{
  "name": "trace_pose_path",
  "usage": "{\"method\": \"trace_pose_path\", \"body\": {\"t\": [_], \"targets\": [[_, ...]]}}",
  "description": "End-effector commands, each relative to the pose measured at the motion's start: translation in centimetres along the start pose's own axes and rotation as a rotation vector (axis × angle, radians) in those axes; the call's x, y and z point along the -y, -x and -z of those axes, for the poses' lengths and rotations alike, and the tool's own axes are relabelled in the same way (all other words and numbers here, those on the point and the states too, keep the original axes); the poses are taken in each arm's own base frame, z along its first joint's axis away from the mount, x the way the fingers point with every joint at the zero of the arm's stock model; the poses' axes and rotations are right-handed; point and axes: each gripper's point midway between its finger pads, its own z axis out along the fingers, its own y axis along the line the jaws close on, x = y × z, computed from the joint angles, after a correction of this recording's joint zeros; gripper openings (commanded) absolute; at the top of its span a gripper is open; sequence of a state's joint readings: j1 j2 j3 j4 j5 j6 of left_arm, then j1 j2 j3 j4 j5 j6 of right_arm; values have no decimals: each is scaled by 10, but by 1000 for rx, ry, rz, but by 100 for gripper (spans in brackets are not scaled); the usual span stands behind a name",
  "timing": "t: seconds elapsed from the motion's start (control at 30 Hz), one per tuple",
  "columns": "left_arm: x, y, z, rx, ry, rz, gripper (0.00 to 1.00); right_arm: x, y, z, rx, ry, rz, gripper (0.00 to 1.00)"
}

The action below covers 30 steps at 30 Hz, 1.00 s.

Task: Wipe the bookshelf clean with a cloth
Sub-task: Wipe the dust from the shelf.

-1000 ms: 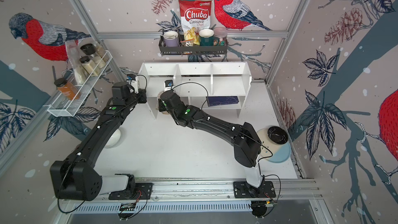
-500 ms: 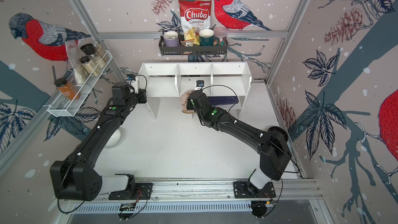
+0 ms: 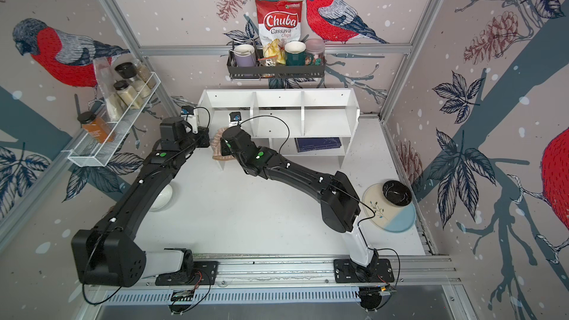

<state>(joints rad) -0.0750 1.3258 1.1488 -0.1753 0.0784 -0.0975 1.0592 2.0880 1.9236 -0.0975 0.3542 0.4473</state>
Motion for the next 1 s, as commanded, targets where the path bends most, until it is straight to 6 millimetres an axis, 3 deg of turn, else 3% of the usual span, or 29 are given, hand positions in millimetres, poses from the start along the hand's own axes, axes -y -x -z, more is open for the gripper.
{"method": "trace_pose_path", "body": {"t": [0.0, 0.13, 0.37, 0.43, 0.57, 0.63, 0.87, 0.97], "targets": [[32, 7, 6, 7, -185, 122, 0, 5, -15, -1, -49, -17, 6, 0], [32, 6, 5, 4, -183, 122, 0, 40, -27, 19, -55, -68, -23, 0], [31, 5, 3, 0, -188, 126, 0, 152, -37, 86, -35, -243, -99, 0], [31, 5, 3, -1, -190, 131, 0, 169, -34, 99, -18, -253, -119, 0], [30, 4, 2, -3, -187, 131, 0, 169, -38, 96, -49, -258, -78, 0], [30, 4, 2, -5, -190, 132, 0, 167, -53, 85, -76, -265, -61, 0], [30, 3, 2, -5, -192, 128, 0, 176, -138, 50, -199, -313, -63, 0], [31, 3, 1, -8, -195, 130, 0, 170, -135, 53, -192, -307, -54, 0]]}}
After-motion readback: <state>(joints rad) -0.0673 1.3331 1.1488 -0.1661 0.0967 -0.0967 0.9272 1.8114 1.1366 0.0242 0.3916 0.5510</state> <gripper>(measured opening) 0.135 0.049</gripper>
